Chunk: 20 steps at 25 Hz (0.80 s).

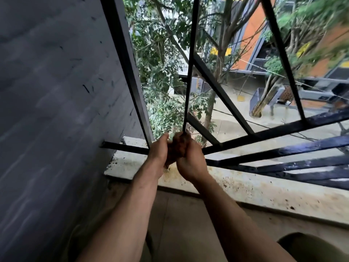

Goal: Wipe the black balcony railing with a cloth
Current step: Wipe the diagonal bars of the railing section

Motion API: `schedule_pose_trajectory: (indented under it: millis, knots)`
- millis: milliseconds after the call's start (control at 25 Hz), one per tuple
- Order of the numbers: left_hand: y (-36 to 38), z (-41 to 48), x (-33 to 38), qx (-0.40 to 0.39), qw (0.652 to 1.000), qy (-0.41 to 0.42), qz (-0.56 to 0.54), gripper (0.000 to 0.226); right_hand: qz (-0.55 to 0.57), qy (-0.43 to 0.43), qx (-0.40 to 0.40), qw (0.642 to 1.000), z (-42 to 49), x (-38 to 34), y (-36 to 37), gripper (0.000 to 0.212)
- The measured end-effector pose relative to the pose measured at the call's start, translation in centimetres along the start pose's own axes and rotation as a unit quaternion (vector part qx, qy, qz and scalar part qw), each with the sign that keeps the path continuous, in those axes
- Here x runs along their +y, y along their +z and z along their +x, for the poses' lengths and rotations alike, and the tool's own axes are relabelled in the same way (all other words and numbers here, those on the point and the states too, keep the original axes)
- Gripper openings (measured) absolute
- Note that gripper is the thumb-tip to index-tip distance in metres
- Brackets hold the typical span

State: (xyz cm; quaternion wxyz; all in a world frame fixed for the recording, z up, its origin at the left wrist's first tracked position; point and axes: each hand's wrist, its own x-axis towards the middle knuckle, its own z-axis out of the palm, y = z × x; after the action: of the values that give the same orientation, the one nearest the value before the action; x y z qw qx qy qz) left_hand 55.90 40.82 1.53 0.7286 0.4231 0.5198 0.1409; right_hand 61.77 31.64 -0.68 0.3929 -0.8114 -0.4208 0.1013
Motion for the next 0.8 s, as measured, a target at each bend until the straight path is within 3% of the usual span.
schedule_pose_trajectory:
  millis: [80,120,200,240,280,320,400,440,480,520,560,640,680,720,760,800]
  knots:
    - [0.3,-0.9,0.6,0.005,1.0,0.005,-0.022,0.046,0.114,0.017,0.08,0.99,-0.1,-1.4,-0.1,0.044]
    - [0.5,-0.8,0.9,0.013,1.0,0.009,-0.018,0.053,0.135,0.013,0.079,0.988,0.0,-1.1,0.0,0.048]
    - [0.8,-0.8,0.6,0.015,1.0,0.02,-0.006,0.06,-0.07,-0.034,-0.012,0.997,-0.4,0.3,-0.3,0.063]
    - [0.8,-1.5,0.4,0.023,1.0,0.013,0.005,0.059,-0.195,-0.054,-0.068,0.977,-0.5,1.3,-0.2,0.069]
    - [1.1,-1.9,0.4,0.023,1.0,0.012,0.008,0.055,-0.243,-0.044,-0.104,0.963,-0.3,1.2,-0.7,0.067]
    - [1.2,-2.2,0.3,0.027,0.999,0.018,-0.004,0.05,-0.166,-0.009,-0.102,0.981,-0.1,0.4,-1.2,0.059]
    - [1.4,-1.9,0.3,0.025,0.999,0.033,-0.01,0.041,0.086,0.035,-0.009,0.996,0.3,-1.6,-1.2,0.047]
    - [1.5,-2.0,0.4,0.024,0.999,0.039,-0.01,0.04,0.099,0.02,0.037,0.994,0.5,-1.3,-0.7,0.048]
    - [1.6,-2.0,0.4,0.024,0.999,0.038,-0.008,0.041,0.023,-0.024,0.066,0.997,0.3,-0.1,-0.5,0.053]
    - [1.8,-1.9,0.3,0.023,0.999,0.038,0.007,0.044,-0.142,-0.083,0.091,0.982,0.0,1.3,-0.3,0.059]
    - [2.0,-2.1,0.3,0.027,0.999,0.036,0.03,0.052,-0.307,-0.138,0.099,0.936,-0.5,2.8,0.5,0.067]
    - [2.4,-3.0,0.4,0.033,0.997,0.023,0.069,0.075,-0.543,-0.169,-0.026,0.822,-1.0,3.6,0.8,0.081]
    - [2.7,-3.1,0.5,0.038,0.995,0.032,0.084,0.076,-0.625,-0.129,-0.11,0.762,-0.6,3.7,0.5,0.079]
    - [3.1,-3.6,0.6,0.041,0.993,0.045,0.099,0.072,-0.624,-0.101,-0.144,0.762,1.3,4.2,0.5,0.07]
    - [3.5,-4.1,0.6,0.038,0.991,0.052,0.116,0.067,-0.659,-0.011,-0.192,0.727,2.6,4.0,-0.6,0.057]
    - [3.9,-4.5,0.8,0.028,0.99,0.062,0.12,0.065,-0.711,0.043,-0.219,0.667,3.0,5.4,-1.2,0.034]
